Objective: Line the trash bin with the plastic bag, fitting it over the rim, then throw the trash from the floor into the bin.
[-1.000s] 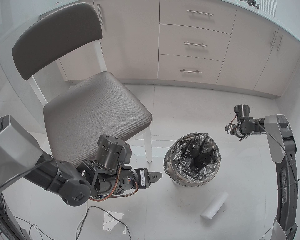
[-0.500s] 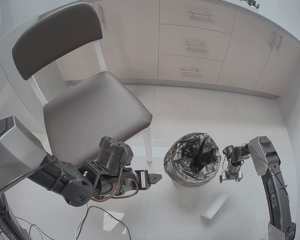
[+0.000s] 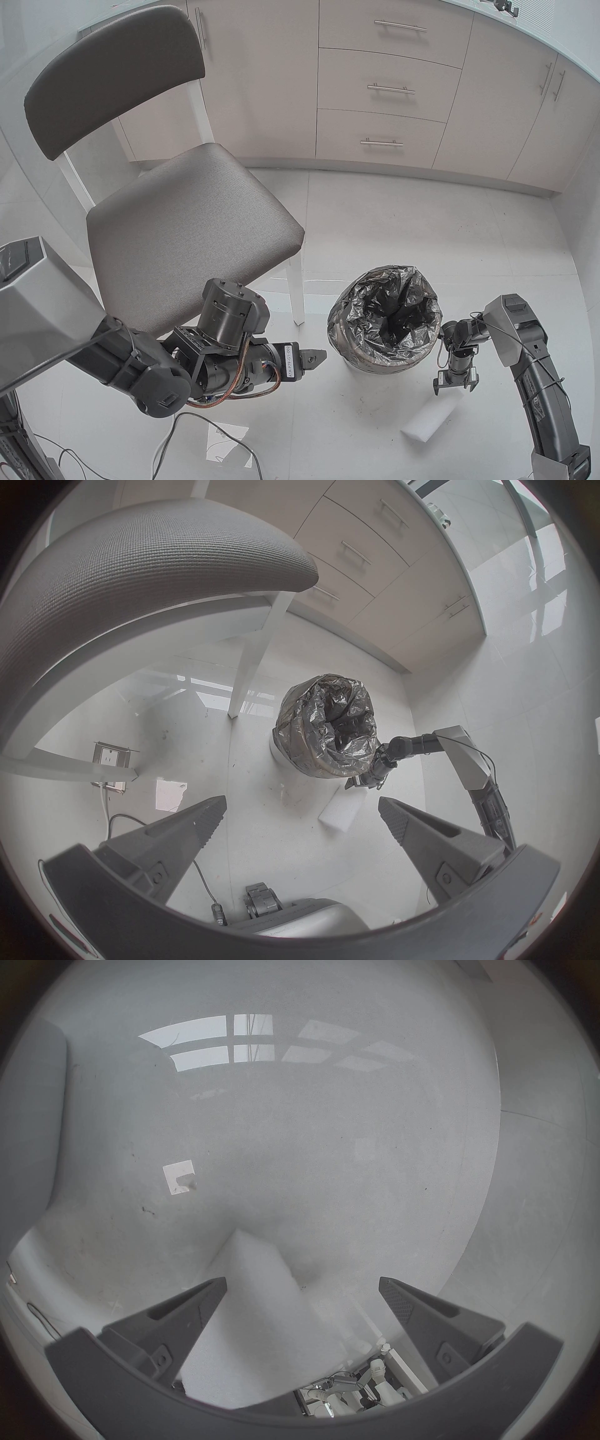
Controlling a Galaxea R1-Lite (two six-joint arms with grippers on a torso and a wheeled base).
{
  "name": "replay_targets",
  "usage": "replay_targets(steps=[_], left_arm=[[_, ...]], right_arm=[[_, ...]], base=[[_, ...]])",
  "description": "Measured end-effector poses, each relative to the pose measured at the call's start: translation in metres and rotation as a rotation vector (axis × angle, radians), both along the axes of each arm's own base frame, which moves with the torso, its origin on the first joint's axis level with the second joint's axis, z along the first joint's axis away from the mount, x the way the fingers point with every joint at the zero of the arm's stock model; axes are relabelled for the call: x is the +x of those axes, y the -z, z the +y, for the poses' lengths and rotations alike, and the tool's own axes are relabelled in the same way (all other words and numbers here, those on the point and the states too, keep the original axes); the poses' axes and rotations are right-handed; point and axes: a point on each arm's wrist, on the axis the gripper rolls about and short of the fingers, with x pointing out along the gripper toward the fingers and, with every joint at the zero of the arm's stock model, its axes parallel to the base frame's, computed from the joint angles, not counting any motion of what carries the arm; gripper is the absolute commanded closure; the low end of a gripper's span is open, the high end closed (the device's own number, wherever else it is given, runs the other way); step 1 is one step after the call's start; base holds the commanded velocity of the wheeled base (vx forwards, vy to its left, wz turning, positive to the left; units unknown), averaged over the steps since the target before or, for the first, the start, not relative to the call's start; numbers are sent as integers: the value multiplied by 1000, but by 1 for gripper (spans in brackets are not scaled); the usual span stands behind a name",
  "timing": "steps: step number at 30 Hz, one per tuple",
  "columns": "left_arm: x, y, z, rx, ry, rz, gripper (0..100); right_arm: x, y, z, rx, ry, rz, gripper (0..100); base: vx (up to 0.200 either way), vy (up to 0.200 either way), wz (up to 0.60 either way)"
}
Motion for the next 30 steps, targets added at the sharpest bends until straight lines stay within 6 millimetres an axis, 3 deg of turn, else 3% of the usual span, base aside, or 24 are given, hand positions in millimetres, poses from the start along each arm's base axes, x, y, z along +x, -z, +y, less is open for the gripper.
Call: replay_targets(steps=[12,30], left_arm=[[-2,4,-1,6,6,-1,0],[-5,6,-2,-4,20,-26,0]], right_arm=[[-2,2,28,-13,43,-22,0],[-13,-5,31,-39,225,34,0]], base=[[0,0,0],[0,0,0]])
